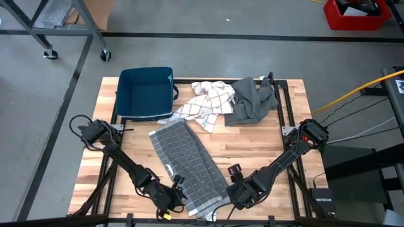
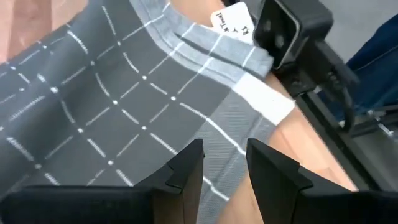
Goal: Fold towel
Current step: Fold the gray patterned towel
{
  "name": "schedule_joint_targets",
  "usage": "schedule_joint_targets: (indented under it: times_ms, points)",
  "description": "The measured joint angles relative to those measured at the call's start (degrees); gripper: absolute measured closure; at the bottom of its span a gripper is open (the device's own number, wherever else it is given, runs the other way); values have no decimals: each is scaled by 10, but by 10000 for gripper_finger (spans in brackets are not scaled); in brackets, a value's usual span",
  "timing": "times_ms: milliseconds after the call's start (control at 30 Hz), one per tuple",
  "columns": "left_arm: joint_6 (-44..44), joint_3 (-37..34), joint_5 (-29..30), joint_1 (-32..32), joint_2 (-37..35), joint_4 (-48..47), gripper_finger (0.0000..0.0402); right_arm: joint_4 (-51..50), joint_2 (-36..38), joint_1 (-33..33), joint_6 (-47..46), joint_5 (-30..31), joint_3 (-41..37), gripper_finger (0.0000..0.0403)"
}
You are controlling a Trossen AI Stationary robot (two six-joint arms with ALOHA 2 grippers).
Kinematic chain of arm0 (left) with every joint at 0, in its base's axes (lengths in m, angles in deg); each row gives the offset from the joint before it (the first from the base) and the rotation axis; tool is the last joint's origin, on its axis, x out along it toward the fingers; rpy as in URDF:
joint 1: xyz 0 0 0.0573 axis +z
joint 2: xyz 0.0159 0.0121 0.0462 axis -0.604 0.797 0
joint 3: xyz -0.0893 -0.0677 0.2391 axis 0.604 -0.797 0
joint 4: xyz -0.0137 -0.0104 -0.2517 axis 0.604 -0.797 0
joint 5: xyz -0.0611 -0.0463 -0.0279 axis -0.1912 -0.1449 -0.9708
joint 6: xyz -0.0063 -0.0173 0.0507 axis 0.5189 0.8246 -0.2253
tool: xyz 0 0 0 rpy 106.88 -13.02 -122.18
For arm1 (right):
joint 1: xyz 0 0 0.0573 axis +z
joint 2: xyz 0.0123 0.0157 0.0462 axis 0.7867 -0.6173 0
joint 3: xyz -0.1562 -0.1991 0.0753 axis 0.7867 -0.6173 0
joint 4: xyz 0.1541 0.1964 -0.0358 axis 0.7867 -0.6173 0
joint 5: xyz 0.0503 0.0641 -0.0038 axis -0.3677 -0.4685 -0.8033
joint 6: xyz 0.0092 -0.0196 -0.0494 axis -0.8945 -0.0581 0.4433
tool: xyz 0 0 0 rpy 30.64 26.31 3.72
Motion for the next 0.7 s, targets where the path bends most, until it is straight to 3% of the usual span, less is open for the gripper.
schedule_joint_targets:
  times_ms: [333, 700]
  points:
    - [-7, 1, 2, 18, 0, -41, 276, 30, 0, 0, 133, -13, 0, 219]
    - [14, 1, -18, 53, 0, -20, 174, 30, 0, 0, 178, -12, 0, 219]
